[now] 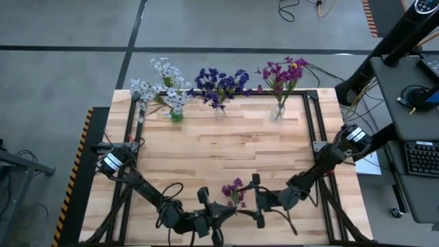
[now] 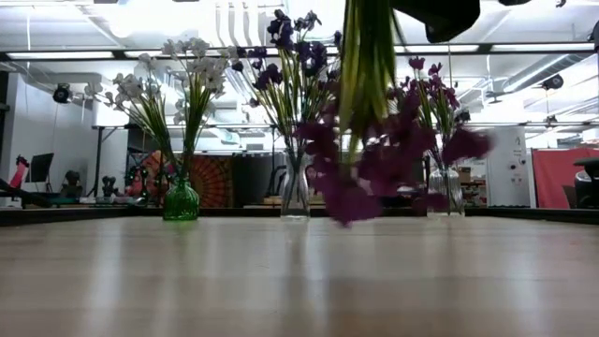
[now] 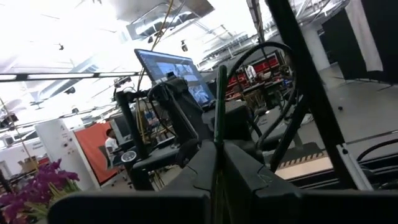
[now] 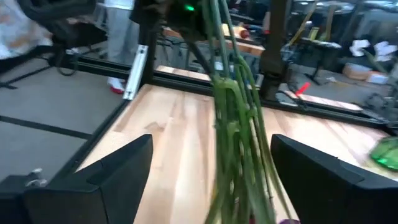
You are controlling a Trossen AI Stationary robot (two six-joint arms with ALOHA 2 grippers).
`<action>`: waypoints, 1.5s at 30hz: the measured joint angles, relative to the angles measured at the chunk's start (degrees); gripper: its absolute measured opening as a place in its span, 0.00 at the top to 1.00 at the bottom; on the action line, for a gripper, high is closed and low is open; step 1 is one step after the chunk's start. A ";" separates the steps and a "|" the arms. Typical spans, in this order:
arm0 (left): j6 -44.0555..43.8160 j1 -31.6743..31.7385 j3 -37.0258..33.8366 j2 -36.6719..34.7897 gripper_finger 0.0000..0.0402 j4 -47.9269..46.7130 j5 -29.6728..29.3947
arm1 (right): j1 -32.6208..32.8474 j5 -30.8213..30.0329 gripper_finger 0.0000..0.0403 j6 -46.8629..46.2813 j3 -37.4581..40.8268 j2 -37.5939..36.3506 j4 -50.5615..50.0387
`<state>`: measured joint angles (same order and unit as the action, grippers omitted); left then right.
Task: Sort flowers into vase by color
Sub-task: Put the light violet flowers into the right transparent vase
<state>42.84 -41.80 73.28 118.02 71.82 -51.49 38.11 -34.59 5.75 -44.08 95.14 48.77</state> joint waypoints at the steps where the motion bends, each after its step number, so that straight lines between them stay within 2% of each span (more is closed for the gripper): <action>1: 0.15 -0.04 0.00 0.00 1.00 0.22 0.05 | 0.02 -1.13 0.23 0.26 -0.54 0.48 -0.01; 5: 0.49 -0.13 0.00 0.00 1.00 0.42 0.11 | -0.29 -2.71 0.36 1.05 -1.68 1.02 0.00; 16: 0.32 -0.04 0.00 0.00 1.00 0.41 0.15 | -0.66 -2.90 0.82 1.78 -1.76 0.93 -0.20; 20: 0.32 -0.02 0.00 0.00 1.00 0.40 0.11 | -0.61 -2.88 0.94 2.58 -1.76 0.93 -0.37; 25: -2.44 -0.02 0.00 0.00 1.00 0.23 0.07 | -0.60 -2.86 0.95 2.53 -1.76 0.91 -0.52; 28: -3.14 -0.02 0.00 -0.08 0.95 0.18 -0.44 | -0.59 -2.88 0.92 2.16 -1.76 0.91 -0.53; 34: -3.18 -0.57 0.00 -0.34 0.74 0.16 -6.40 | -0.38 -3.14 0.93 4.31 -1.80 0.27 -2.05; 36: -3.05 -1.03 0.00 -0.49 0.66 0.14 -8.71 | -0.22 -4.88 0.93 5.58 -2.04 -0.68 -4.66; 41: -1.94 -2.00 0.00 -0.80 0.48 0.19 -11.99 | -0.22 -8.36 0.93 7.56 -3.48 -4.43 -14.68; 45: -0.82 -2.99 -0.02 -1.38 0.41 0.45 -15.28 | -0.12 -13.74 0.93 12.53 -5.28 -7.46 -24.52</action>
<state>42.02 -44.79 73.25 116.63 72.27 -66.77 37.99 -48.33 18.28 -49.36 87.69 24.25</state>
